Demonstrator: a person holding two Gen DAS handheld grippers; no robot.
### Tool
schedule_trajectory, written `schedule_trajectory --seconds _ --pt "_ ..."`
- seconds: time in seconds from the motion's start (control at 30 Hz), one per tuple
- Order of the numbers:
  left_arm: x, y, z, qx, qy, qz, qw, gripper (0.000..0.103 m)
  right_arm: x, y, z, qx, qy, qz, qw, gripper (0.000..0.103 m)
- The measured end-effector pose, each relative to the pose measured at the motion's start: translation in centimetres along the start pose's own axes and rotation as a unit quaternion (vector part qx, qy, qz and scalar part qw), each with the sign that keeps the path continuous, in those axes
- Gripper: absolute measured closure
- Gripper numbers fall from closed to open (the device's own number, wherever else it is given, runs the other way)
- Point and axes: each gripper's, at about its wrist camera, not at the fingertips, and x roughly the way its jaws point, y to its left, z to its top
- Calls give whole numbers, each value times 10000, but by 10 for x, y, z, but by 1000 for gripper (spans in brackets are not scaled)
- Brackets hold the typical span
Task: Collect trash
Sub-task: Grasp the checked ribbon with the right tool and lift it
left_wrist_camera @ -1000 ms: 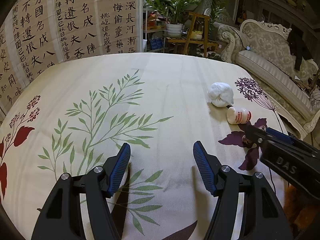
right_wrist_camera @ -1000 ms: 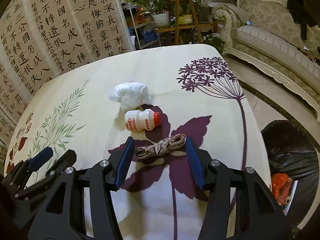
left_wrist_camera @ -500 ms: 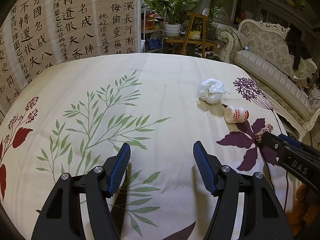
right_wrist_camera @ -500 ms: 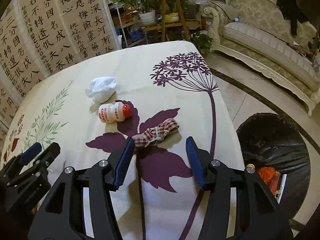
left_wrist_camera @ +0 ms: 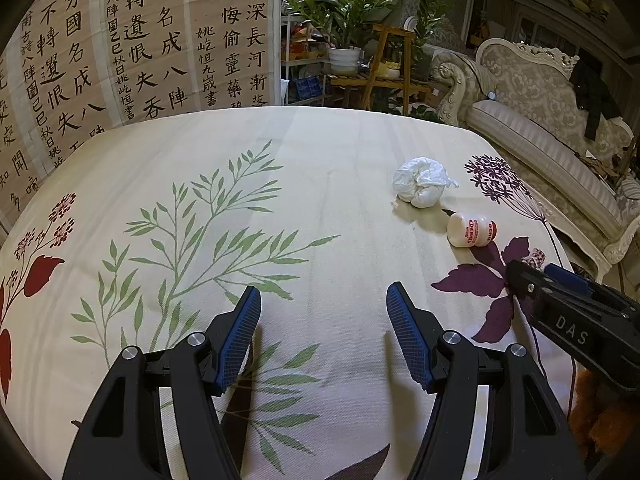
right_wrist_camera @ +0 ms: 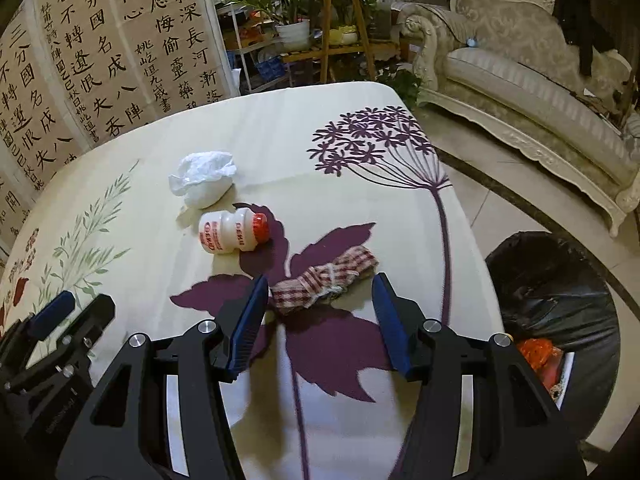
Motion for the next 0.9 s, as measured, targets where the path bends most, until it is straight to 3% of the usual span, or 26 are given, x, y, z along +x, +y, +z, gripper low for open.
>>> schedule_trajectory --seconds 0.1,0.33,0.57,0.9 --pt "0 0 0 -1 -5 -13 10000 39 -3 -8 -3 27 -21 -35 10000 51" --pt "2 -8 3 71 -15 -59 10000 39 -4 -12 -2 39 -21 141 9999 84" --pt "2 -19 7 151 -15 -156 9998 35 -5 -11 -1 -84 -90 313 9994 90" --pt "8 -62 21 442 -77 -350 9984 31 -19 -34 3 34 -298 397 9988 90"
